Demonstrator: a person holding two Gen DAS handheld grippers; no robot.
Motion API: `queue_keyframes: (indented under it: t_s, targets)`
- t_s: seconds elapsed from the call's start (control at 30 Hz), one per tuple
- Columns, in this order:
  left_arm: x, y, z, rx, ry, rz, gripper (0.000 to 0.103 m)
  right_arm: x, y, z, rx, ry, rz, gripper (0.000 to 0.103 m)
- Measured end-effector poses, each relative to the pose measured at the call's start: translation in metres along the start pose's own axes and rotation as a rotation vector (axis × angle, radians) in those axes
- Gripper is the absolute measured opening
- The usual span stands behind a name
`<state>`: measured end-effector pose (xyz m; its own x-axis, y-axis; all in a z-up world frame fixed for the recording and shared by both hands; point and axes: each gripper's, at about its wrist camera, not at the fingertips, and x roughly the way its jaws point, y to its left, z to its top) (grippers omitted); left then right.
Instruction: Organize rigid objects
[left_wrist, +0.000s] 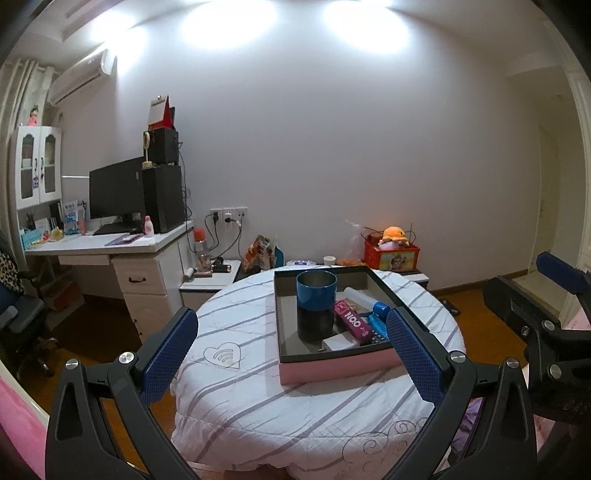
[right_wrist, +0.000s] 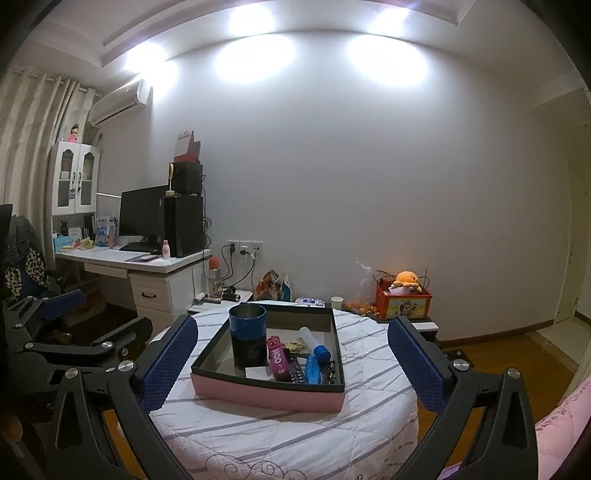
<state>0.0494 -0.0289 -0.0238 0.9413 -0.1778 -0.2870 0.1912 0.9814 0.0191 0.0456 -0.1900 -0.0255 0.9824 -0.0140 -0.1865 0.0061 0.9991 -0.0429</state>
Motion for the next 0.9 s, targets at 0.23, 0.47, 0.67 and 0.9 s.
queue_keyframes:
  t_s: [0.23, 0.47, 0.67, 0.9]
  targets:
    - [0.002, 0.004, -0.005, 0.000, 0.018, 0.006, 0.103, 0.006, 0.002, -0.001, -0.010, 0.038, 0.023, 0.103]
    - [0.002, 0.007, -0.007, -0.014, 0.023, 0.005, 0.103, 0.011, 0.007, -0.005, -0.026, 0.076, 0.028, 0.103]
    - [0.003, 0.008, -0.007, -0.016, 0.020, 0.003, 0.103, 0.011, 0.007, -0.004, -0.028, 0.078, 0.025, 0.103]
    - [0.001, 0.011, -0.008, -0.026, 0.014, 0.003, 0.103, 0.012, 0.011, -0.007, -0.042, 0.078, 0.023, 0.103]
